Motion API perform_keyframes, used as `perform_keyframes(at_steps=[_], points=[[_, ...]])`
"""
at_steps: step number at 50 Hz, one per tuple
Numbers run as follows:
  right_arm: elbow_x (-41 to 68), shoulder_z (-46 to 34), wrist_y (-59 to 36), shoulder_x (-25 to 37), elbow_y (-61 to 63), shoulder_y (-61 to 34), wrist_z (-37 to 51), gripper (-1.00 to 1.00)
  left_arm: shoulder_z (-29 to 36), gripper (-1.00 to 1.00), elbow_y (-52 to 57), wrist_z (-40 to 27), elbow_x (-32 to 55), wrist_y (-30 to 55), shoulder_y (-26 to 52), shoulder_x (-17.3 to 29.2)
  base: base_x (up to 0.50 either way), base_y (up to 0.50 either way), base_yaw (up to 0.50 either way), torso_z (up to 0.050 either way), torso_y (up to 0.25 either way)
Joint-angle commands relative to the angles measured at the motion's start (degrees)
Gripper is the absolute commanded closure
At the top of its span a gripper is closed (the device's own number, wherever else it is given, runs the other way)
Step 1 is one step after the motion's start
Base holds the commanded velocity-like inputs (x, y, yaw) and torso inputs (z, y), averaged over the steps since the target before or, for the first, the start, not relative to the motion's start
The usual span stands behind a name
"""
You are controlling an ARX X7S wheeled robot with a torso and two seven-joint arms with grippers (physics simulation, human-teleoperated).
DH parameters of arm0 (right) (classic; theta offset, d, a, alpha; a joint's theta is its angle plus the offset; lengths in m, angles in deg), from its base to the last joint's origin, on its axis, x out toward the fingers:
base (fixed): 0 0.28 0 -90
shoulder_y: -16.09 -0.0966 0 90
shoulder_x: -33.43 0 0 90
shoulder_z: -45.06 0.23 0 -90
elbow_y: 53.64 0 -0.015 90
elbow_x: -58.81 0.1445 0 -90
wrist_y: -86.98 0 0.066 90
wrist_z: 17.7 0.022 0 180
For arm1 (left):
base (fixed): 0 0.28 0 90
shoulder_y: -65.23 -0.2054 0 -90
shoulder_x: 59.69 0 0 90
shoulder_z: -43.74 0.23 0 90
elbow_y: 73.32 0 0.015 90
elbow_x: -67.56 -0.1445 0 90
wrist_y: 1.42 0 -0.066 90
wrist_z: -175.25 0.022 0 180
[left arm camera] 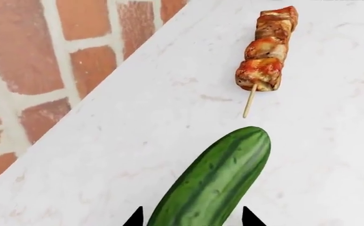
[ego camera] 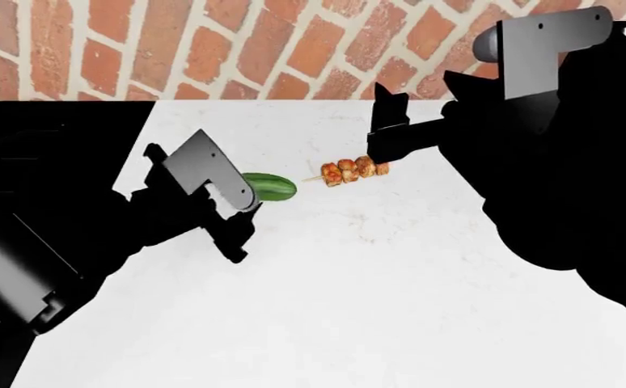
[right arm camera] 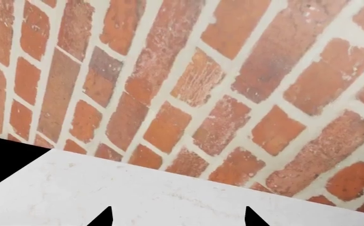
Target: Place both pans onto different burners. Then place the pickle and the skewer on different pans.
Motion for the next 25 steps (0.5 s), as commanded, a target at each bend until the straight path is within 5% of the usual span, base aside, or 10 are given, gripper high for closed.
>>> perform_keyframes(at_steps=[1,19,25], points=[[0.0,0.2,-0.2,0.1,0.4,-0.1,0.4,-1.00,-1.7,1.00,0.7,-4.9,-5.3,-6.0,-4.1,1.9,0.00,0.00,0.00,0.000,0.000],[0.1,0.7,-0.8,0.5,0.5,-0.4,0.8,-1.00,-8.5,1.00,3.2,-13.1,-4.8,-11.4,-5.6,1.7,0.00,0.00,0.00,0.000,0.000],[0.6,-0.5,-5.8,-0.9,-1.6,-3.0,-1.6,-1.00,-10.7,1.00,5.9,-24.4,-5.7,-3.4,-4.5,0.2,0.00,0.00,0.00,0.000,0.000]])
